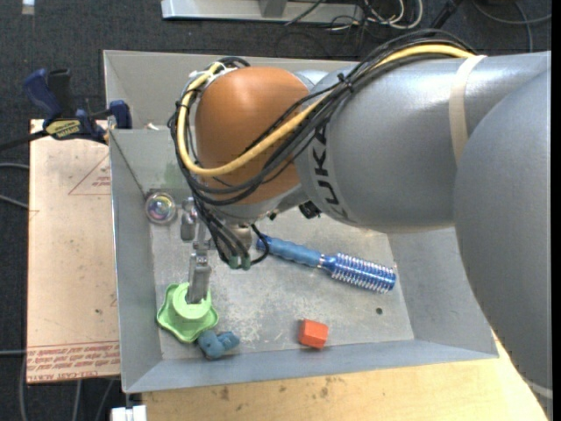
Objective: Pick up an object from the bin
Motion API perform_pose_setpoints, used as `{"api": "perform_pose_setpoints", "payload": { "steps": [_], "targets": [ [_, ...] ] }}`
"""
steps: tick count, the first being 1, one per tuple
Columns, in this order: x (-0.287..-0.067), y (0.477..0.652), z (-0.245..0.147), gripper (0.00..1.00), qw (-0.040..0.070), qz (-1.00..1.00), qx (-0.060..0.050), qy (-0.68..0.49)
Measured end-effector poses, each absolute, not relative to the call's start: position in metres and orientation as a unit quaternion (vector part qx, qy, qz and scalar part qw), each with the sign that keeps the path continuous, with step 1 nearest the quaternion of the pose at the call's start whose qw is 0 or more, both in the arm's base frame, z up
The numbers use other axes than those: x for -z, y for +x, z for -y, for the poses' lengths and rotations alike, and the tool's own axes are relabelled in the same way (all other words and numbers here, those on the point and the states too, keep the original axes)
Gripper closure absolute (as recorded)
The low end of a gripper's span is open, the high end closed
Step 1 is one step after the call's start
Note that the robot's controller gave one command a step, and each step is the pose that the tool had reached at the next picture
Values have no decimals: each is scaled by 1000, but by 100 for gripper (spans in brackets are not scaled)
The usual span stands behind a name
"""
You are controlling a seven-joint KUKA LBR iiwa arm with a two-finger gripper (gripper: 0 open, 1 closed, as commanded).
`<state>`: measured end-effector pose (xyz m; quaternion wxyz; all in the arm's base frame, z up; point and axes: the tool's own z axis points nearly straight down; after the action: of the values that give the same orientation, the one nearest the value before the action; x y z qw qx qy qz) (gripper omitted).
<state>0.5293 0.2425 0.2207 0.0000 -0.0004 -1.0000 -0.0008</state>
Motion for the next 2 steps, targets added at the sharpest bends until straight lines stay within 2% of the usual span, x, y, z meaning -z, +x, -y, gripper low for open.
{"api": "perform_pose_setpoints", "payload": {
  "steps": [1,2],
  "targets": [
    [-86,508,-238,0,4,1000,-1,-14],
    [-73,484,-230,0,-9,999,3,51]
  ]
}}
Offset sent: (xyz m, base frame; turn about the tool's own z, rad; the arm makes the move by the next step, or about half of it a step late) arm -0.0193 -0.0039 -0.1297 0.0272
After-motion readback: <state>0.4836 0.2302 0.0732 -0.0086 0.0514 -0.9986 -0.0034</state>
